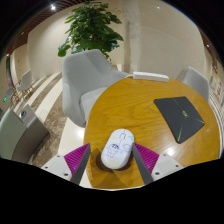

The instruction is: Arrange mouse

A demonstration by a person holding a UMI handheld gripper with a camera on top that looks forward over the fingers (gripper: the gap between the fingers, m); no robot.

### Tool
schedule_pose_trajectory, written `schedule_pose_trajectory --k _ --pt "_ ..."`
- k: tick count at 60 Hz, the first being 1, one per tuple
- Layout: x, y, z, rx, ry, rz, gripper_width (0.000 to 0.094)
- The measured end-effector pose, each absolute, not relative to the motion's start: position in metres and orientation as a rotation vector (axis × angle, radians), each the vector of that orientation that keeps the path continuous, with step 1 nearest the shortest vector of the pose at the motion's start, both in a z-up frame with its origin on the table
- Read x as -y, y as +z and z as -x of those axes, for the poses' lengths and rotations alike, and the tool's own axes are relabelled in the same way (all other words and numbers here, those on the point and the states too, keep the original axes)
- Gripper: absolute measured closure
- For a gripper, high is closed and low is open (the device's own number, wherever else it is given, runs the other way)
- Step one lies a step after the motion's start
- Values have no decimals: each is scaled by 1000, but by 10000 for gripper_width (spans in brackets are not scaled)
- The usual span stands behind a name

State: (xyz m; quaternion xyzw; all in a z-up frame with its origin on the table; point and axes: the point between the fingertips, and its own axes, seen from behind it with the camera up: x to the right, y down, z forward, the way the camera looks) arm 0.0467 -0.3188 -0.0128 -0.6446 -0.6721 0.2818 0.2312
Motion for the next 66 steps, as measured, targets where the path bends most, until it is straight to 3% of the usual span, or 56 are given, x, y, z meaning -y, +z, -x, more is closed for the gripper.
schedule_pose_trajectory --k 11,17,21,33,41,56,66 --pt "322 -14 -26 1873 775 1749 91" --pt "319 -14 -21 1872 767 1751 239" --pt "314 -15 -19 1873 752 1733 445" --pt "317 -13 -17 1940 773 1677 537" --pt "302 11 -15 1945 780 1665 554" --pt "199 114 53 1819 865 1604 556" --pt "94 103 99 1769 802 1646 556"
